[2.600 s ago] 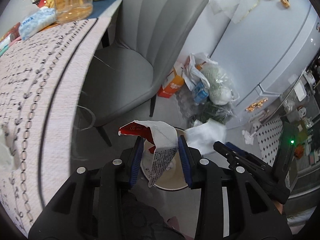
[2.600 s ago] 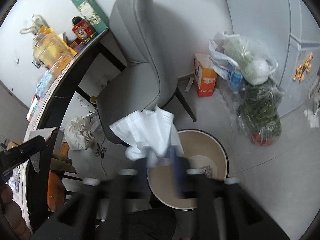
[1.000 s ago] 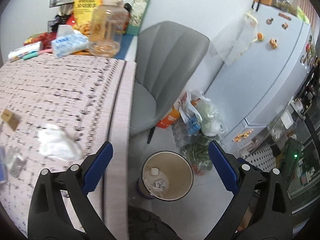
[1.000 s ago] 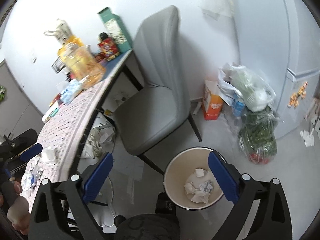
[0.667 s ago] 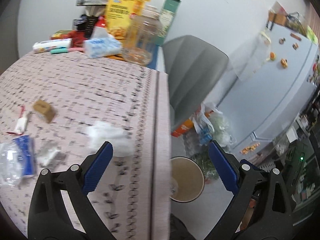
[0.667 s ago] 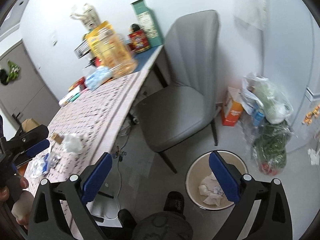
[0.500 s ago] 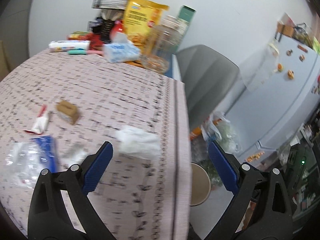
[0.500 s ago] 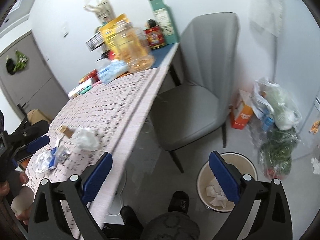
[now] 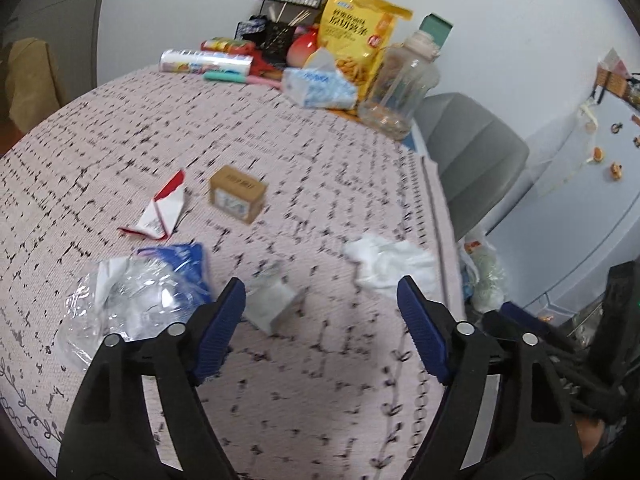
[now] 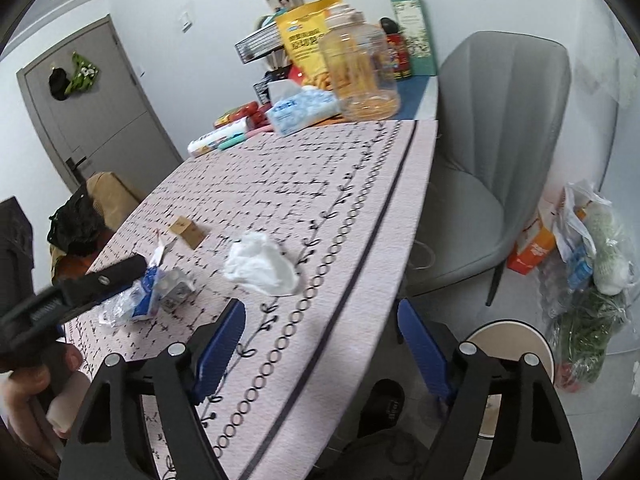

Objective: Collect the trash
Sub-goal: 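Return to the table and grasp a small white paper with the left gripper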

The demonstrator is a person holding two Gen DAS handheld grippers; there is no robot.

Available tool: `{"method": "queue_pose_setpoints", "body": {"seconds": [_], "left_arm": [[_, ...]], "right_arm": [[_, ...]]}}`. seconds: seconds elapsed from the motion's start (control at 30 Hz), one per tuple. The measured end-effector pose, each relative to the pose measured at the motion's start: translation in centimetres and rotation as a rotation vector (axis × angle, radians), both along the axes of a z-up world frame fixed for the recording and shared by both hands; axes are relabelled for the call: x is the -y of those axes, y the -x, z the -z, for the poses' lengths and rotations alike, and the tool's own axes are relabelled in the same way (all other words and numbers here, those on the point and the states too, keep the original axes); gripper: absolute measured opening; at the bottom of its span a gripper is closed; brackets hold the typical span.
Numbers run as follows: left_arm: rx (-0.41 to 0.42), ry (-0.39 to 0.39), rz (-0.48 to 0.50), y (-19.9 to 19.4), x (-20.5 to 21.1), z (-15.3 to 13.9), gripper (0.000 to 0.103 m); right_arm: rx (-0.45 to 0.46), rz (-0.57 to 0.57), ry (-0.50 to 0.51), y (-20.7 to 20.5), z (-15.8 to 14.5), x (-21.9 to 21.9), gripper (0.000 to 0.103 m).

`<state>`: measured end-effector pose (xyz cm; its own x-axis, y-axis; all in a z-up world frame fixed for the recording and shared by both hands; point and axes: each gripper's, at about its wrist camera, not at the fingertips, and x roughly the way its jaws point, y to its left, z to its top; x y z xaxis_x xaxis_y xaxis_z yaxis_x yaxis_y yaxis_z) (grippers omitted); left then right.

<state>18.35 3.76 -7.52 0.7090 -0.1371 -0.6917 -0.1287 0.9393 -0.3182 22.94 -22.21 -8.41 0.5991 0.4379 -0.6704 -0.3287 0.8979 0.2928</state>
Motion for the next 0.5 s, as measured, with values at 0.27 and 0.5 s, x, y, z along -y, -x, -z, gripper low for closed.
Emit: {"method": "queue_pose_setpoints", "body": {"seconds": [0.27, 0.5], "left_arm": [[-0.035, -0.056, 0.004, -1.0, -0.5, 1.7, 0.068], [-0.036, -0.135, 0.064, -2.6, 0.5, 1.7, 0.068]], "right_arm": [[-0.018, -0.023, 0.001, -0.1, 0.6, -0.5, 0.076], [-0.018, -0.026, -0.006, -0.2, 0.9, 0.0, 0.076]]}}
